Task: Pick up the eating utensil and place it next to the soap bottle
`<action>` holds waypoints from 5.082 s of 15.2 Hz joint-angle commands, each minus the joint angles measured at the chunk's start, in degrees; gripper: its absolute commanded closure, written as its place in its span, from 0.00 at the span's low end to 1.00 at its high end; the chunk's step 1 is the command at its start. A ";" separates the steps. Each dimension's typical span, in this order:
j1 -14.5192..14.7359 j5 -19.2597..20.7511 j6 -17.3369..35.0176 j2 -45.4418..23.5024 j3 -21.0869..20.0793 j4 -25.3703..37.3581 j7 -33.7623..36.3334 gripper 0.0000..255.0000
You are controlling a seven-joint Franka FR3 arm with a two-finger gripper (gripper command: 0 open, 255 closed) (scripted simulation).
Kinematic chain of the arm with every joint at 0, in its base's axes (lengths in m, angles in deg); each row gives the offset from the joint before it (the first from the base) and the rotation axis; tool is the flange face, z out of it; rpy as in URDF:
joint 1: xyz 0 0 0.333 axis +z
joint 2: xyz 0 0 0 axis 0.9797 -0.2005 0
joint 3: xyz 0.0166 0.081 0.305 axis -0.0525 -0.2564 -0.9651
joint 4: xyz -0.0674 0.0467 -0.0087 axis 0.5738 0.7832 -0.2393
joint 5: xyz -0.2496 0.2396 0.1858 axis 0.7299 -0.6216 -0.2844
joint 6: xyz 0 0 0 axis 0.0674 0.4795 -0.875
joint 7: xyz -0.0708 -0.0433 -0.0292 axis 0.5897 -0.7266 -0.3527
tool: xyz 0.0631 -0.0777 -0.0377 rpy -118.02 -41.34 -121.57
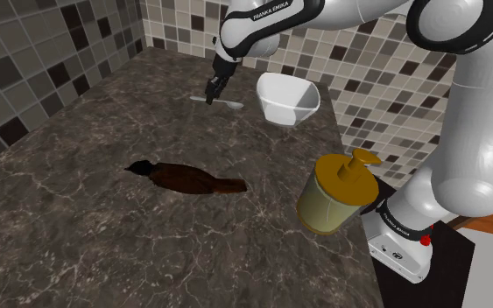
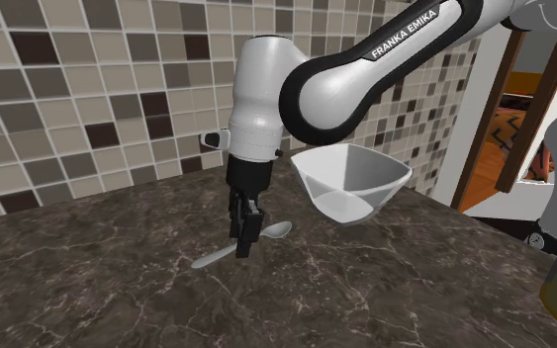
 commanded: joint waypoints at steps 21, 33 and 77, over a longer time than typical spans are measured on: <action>0.08 0.97 -7.41 3.97 0.40 3.55 1.70 1.00; 0.07 1.80 -15.43 6.46 0.65 9.18 3.32 1.00; 7.23 4.18 -27.78 30.87 -4.15 -0.65 18.43 1.00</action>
